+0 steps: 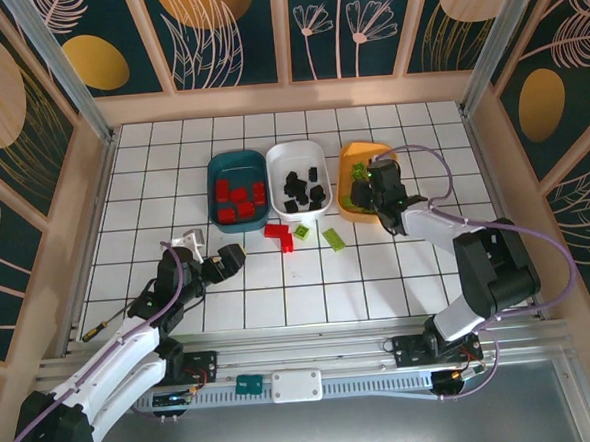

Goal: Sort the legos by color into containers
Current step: Place the lego in the container.

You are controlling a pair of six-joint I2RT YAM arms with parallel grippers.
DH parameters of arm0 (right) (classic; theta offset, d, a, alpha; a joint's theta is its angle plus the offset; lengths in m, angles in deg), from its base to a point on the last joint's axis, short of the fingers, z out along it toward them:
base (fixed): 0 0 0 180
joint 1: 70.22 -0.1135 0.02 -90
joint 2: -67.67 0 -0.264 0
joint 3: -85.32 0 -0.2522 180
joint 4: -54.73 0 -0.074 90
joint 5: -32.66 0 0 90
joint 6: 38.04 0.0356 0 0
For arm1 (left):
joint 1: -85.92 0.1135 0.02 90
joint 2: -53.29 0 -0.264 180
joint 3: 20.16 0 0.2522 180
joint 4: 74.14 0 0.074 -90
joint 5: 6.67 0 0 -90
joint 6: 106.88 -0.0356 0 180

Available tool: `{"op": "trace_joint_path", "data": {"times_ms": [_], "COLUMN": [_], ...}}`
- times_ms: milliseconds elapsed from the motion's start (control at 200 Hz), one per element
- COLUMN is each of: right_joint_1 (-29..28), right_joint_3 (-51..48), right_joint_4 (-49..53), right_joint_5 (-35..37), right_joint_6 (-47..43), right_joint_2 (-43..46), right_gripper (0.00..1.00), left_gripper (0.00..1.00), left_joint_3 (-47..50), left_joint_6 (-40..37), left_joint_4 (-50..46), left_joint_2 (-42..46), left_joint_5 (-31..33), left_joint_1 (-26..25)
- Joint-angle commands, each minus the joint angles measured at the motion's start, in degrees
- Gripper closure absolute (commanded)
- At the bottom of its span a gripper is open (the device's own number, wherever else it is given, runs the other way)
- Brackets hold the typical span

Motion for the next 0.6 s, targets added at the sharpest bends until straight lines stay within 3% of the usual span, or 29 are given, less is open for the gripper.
{"op": "trace_joint_path", "data": {"times_ms": [0,155,385,596], "right_joint_1": [0.2,-2.3,-14.6,-22.3], "right_joint_3": [2.5,1.1,-6.7,-12.9], "right_joint_4": [-1.4,-0.9,-0.7,-0.2], "right_joint_5": [-1.3,-1.6,0.7,-0.6], "right_joint_6": [-0.7,-0.5,1.7,3.1], "right_joint_2": [0.6,6.6,15.9,14.3], "right_gripper": [0.35,0.33,0.31,0.30], "left_gripper": [0.02,0.01,0.02,0.01], "left_joint_3": [0.4,-0.1,-0.1,0.1], "left_joint_6": [0.4,0.2,0.0,0.0], "left_joint_4": [0.6,0.6,0.9,2.1], "left_joint_2": [0.2,-0.1,-1.0,-2.8], "left_joint_5": [-1.2,-1.5,-1.6,-2.3], "left_joint_1": [-0.2,-0.2,-0.1,-0.2]}}
